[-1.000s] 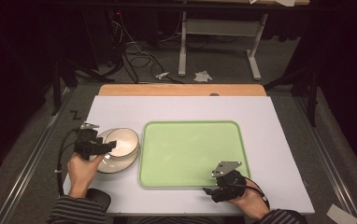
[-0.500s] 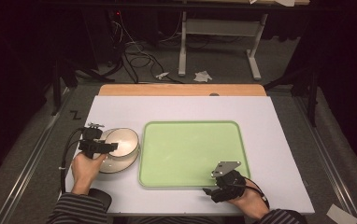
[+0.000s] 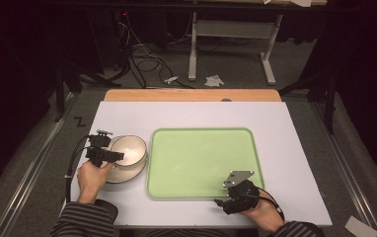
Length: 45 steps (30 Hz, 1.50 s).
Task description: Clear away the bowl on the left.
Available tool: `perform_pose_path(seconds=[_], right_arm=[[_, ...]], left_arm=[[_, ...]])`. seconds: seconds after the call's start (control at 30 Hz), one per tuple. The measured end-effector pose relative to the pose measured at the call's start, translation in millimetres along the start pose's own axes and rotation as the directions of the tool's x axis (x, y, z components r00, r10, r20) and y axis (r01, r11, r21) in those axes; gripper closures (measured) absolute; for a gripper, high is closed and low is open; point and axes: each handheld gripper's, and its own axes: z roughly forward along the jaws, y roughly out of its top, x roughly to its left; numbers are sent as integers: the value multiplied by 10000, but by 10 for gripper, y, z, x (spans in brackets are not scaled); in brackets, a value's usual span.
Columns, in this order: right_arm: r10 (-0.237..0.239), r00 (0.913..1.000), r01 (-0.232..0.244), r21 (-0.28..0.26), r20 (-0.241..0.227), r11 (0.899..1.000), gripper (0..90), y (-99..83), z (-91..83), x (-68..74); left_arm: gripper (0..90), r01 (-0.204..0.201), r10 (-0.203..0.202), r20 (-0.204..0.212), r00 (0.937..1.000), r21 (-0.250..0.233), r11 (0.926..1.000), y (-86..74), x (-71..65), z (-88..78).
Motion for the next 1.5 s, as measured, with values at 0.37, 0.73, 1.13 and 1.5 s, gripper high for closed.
perform_pose_path(seconds=[0.37,0.73,1.13,1.5], right_arm=[[-70,10000,70,18,1,10000,317,-1,0,-2],[-77,10000,77,26,2,10000,317,-2,0,-2],[-159,9999,160,34,-15,9999,319,-2,-1,0],[-143,9999,143,15,-3,9999,321,-3,-7,2]], left_arm=[[707,288,-290,257,9992,109,9995,21,41,12],[755,508,-512,573,9970,87,9987,32,82,-7],[818,458,-440,767,9961,-211,9987,28,77,-52],[826,339,-305,687,9972,-480,9983,27,64,-87]])
